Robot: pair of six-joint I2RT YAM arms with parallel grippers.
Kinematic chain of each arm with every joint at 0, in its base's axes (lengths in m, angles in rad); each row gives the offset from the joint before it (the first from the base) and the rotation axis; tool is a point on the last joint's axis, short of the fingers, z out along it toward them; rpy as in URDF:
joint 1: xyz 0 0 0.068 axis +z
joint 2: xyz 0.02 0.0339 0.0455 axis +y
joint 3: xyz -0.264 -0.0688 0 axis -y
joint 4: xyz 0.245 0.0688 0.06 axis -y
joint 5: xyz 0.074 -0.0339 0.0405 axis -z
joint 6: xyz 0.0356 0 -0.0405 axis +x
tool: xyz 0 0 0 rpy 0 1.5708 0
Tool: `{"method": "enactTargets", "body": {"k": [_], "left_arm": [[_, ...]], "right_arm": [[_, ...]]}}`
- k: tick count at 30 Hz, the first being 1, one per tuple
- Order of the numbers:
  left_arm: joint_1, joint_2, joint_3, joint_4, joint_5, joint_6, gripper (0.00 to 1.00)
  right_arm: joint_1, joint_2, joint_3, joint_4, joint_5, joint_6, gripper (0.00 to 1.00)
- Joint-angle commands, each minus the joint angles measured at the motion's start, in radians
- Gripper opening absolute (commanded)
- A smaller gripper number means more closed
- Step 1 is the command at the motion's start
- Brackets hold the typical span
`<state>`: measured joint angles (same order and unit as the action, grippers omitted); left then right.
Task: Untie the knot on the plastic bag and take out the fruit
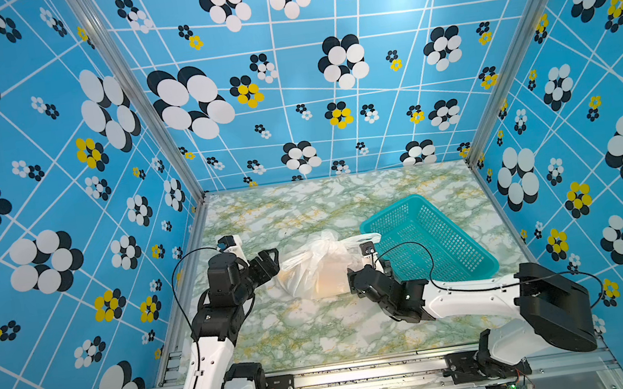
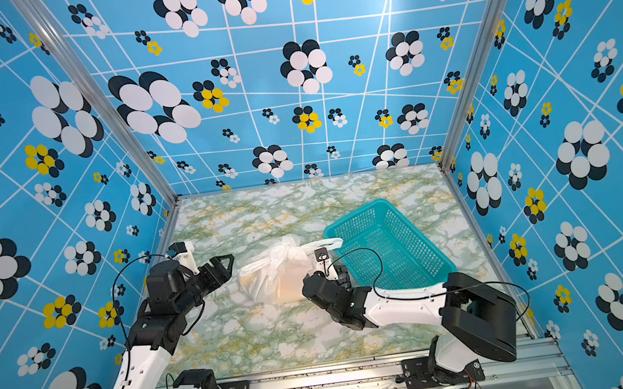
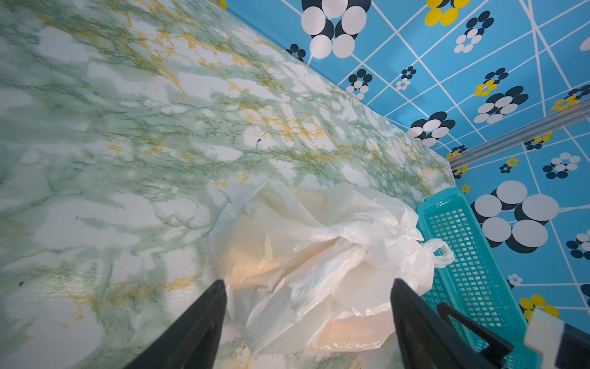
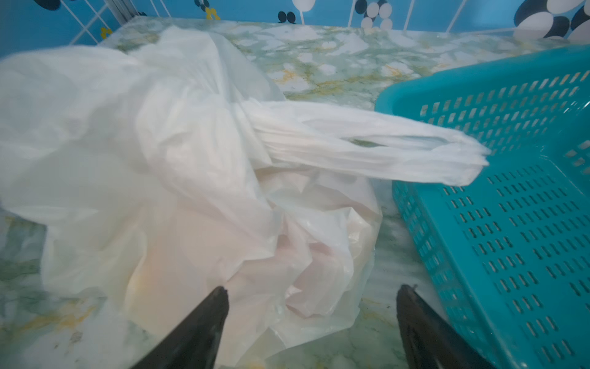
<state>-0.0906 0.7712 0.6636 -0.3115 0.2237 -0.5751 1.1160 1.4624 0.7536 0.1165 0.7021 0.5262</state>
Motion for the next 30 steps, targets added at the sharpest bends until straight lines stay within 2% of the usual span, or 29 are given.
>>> {"method": "enactTargets", "body": {"k": [1, 5, 10, 14, 16, 20, 22, 23, 27, 28, 30], "left_arm": [[-0.008, 0.012, 0.028, -0.005, -0.036, 0.028, 0.82], [-0.009, 0.035, 0.018, 0.015, -0.052, 0.038, 0.83], [-0.009, 0.066, 0.028, 0.018, -0.061, 0.056, 0.83], [-0.009, 0.068, 0.031, 0.014, -0.062, 0.068, 0.84], [-0.009, 0.063, 0.029, 0.012, -0.071, 0.073, 0.84], [-0.009, 0.059, 0.037, 0.000, -0.098, 0.087, 0.85], [-0.008, 0.064, 0.045, 0.010, -0.102, 0.091, 0.86], [-0.009, 0.068, 0.046, 0.021, -0.101, 0.094, 0.86], [-0.009, 0.081, 0.042, 0.072, -0.084, 0.105, 0.87], [-0.009, 0.084, 0.044, 0.080, -0.074, 0.111, 0.87], [-0.012, 0.093, 0.052, 0.087, -0.062, 0.122, 0.87]], "right_arm": [[0.055, -0.063, 0.069, -0.038, 0.003, -0.144, 0.92], [0.070, -0.040, 0.171, -0.113, -0.017, -0.138, 0.96], [0.063, 0.098, 0.347, -0.205, 0.013, -0.138, 0.99], [0.031, 0.196, 0.438, -0.220, -0.023, -0.126, 0.99], [0.008, 0.249, 0.487, -0.241, -0.076, -0.106, 0.97], [-0.023, 0.334, 0.557, -0.274, -0.092, -0.093, 0.90], [-0.034, 0.349, 0.572, -0.282, -0.097, -0.088, 0.81], [-0.036, 0.349, 0.568, -0.275, -0.098, -0.088, 0.72], [-0.042, 0.326, 0.529, -0.219, -0.106, -0.105, 0.20], [-0.043, 0.317, 0.517, -0.203, -0.115, -0.120, 0.11], [-0.043, 0.293, 0.479, -0.173, -0.124, -0.136, 0.02]]}}
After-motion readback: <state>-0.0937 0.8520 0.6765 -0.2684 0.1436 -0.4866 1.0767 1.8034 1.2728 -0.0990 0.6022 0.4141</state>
